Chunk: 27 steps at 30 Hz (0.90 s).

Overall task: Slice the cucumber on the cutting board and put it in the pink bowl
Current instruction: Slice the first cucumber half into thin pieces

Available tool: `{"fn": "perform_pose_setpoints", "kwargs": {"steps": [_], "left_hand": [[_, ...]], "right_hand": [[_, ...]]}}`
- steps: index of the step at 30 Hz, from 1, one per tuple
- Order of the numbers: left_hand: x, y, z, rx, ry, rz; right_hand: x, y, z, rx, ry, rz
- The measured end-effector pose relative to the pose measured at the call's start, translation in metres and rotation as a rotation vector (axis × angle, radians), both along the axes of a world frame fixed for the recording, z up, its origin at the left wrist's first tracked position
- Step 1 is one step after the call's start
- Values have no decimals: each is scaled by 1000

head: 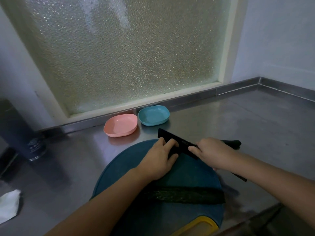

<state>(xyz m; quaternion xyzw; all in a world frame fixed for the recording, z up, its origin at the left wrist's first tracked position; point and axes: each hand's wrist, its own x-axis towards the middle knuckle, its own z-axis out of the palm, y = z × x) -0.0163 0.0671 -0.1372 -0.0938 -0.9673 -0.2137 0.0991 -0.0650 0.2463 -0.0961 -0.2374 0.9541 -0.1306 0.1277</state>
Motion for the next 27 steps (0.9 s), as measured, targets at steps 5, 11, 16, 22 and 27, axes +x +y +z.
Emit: {"fn": "perform_pose_setpoints", "kwargs": {"steps": [5,11,16,22,27], "left_hand": [[0,0,1,4,14,-15],[2,2,2,5,16,-18],[2,2,2,-6,12,-10],[2,2,1,-14,30,-12],[1,2,0,-15,30,-3]], "right_hand": [[-1,2,5,-24,-23,-14],[1,6,16,-20,-38,-21],[4,5,17,-10,-25,-11],[5,1,17,-5,-26,-30],[7,-8,4,26,-55,-52]]}}
